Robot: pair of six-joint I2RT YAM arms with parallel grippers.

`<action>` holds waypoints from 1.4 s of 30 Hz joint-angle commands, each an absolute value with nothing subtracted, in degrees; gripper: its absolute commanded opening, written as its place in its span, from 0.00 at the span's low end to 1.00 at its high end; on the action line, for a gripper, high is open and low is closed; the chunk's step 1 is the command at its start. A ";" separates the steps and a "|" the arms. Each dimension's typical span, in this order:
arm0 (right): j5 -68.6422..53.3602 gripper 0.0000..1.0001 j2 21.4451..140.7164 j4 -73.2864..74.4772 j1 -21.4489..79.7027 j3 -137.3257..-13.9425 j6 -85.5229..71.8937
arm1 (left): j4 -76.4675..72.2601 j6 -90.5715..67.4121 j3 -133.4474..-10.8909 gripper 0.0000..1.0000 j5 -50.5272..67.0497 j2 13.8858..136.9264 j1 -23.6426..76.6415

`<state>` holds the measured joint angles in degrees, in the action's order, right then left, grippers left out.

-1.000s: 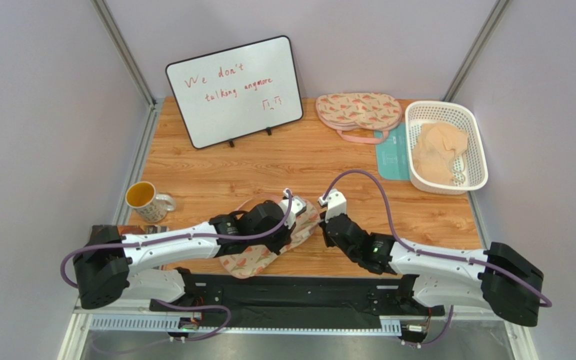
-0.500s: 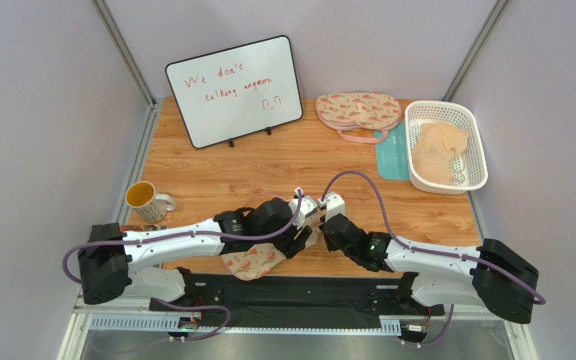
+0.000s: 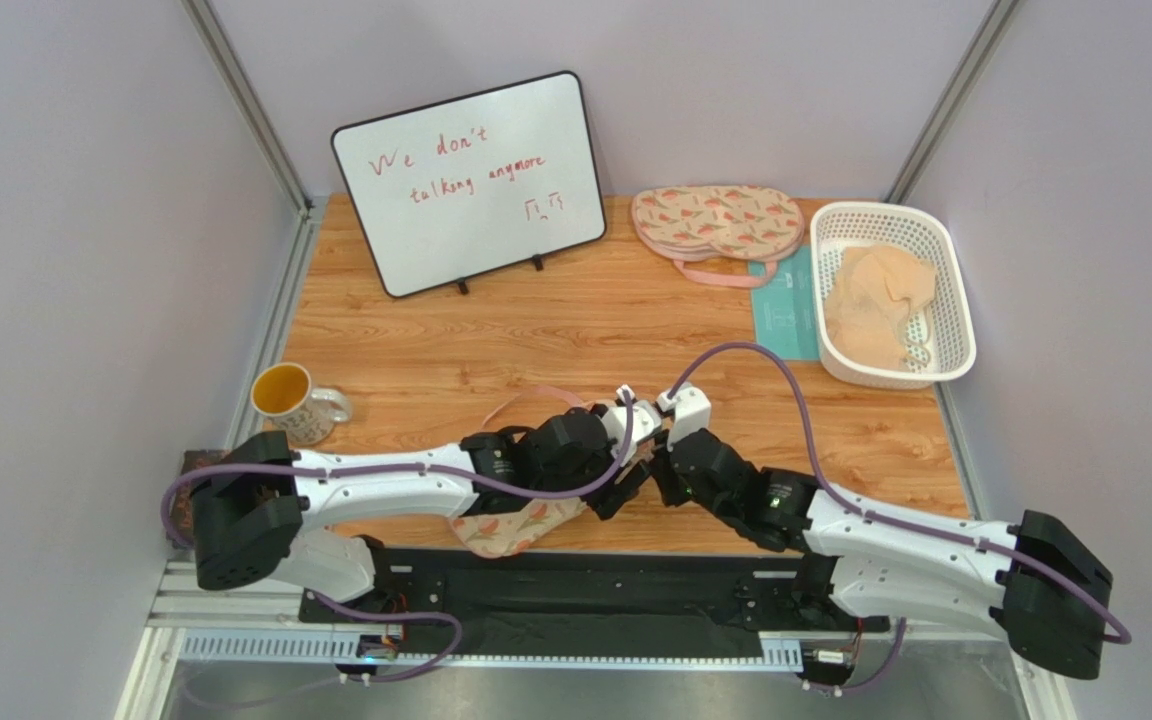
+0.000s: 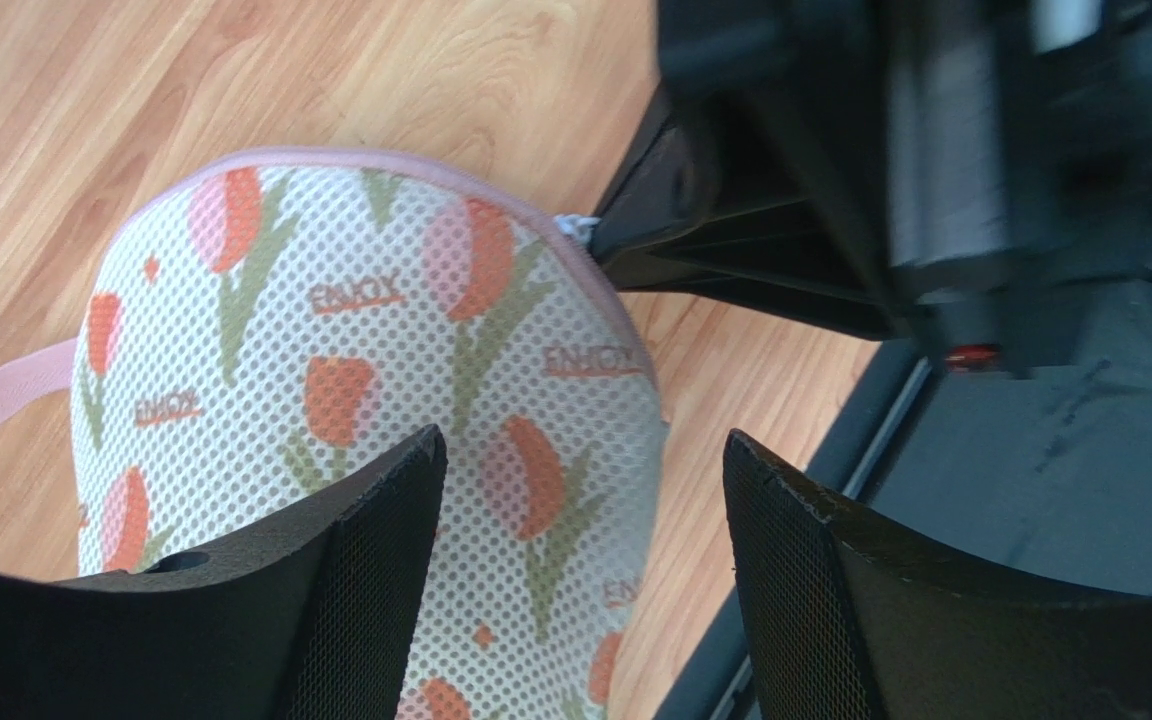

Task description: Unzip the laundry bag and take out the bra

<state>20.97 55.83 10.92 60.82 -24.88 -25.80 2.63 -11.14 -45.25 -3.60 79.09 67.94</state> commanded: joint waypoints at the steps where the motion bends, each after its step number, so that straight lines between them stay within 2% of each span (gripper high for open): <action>1: 19.69 0.00 52.22 12.22 60.64 -23.64 -27.95 | -5.18 -9.76 -43.77 0.75 -8.69 79.45 69.52; 8: 18.98 0.00 50.80 12.92 60.56 -23.55 -28.30 | -6.77 -9.40 -44.21 0.73 -10.46 82.52 69.79; 11: 18.98 0.00 50.71 13.27 60.56 -23.55 -28.21 | -6.86 -9.58 -44.30 0.67 -10.72 83.49 69.96; 12: 19.07 0.00 50.54 13.36 60.56 -23.55 -28.21 | -6.86 -9.67 -44.12 0.60 -10.90 83.67 69.96; 15: 19.07 0.00 50.27 13.71 60.56 -23.47 -28.30 | -6.94 -10.19 -43.51 0.52 -11.86 83.85 70.40; 20: 19.51 0.00 49.66 14.15 60.56 -23.38 -28.56 | -8.26 -10.64 -42.37 0.49 -12.39 83.94 71.01; 23: 19.69 0.00 49.75 14.24 60.47 -23.29 -28.65 | -8.79 -10.72 -41.75 0.33 -11.87 84.20 71.19; 24: 19.86 0.00 49.66 14.24 60.47 -23.29 -28.74 | -8.79 -10.72 -41.57 0.17 -11.69 84.37 71.37; 26: 20.12 0.00 49.83 14.24 60.47 -23.29 -28.65 | -8.79 -10.55 -41.40 0.03 -10.90 84.55 71.28; 27: 20.39 0.00 49.83 14.33 60.38 -23.29 -28.57 | -8.79 -10.63 -41.05 0.00 -10.81 84.55 71.37; 42: 17.05 0.00 51.76 12.66 53.88 -23.82 -26.19 | -10.28 -9.93 -32.96 0.00 -3.96 75.77 72.86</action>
